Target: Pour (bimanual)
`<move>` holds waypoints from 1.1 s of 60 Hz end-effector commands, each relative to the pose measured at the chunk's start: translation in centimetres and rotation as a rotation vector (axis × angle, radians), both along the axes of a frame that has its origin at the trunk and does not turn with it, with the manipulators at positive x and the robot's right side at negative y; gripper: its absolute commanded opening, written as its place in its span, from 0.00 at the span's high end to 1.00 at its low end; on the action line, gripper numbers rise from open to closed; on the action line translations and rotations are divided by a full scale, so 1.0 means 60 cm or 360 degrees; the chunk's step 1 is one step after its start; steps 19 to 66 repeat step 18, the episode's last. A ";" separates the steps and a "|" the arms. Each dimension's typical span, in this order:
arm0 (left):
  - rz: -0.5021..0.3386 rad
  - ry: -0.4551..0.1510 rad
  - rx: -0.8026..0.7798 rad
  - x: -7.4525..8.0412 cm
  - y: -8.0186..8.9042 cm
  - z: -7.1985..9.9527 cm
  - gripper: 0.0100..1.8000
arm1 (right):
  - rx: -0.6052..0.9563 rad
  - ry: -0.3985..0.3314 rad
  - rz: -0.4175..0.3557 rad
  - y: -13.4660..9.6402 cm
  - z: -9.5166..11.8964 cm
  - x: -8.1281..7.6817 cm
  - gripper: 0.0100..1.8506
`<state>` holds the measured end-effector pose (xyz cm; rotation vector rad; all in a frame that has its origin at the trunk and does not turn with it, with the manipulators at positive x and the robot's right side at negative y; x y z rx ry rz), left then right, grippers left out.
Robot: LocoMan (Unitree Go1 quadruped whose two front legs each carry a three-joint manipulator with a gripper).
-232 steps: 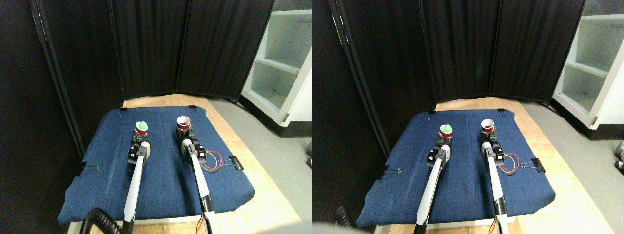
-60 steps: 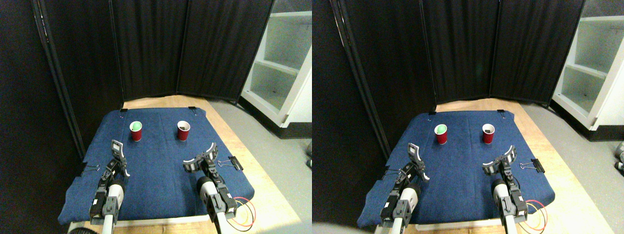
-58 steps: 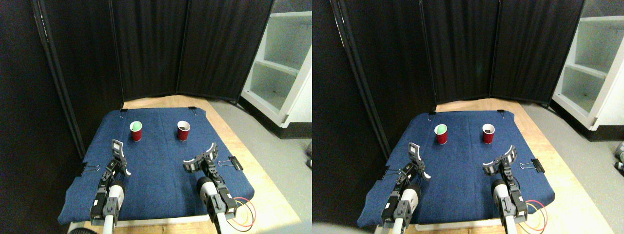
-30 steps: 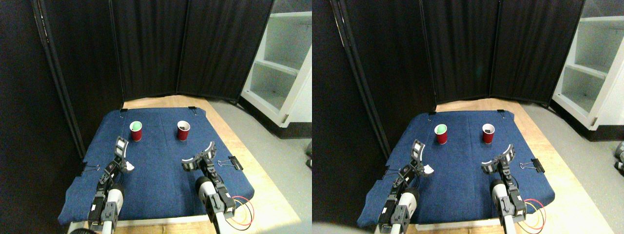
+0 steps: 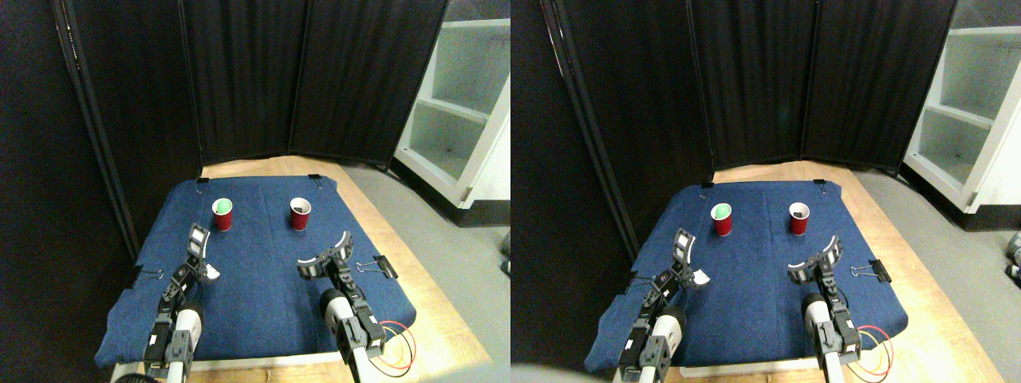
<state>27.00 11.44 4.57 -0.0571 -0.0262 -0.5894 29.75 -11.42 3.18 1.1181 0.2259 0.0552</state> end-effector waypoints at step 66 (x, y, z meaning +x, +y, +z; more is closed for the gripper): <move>-0.0289 -0.0260 0.0101 0.010 -0.001 0.008 0.49 | -0.0105 -0.0195 0.0053 -0.001 0.017 0.004 0.30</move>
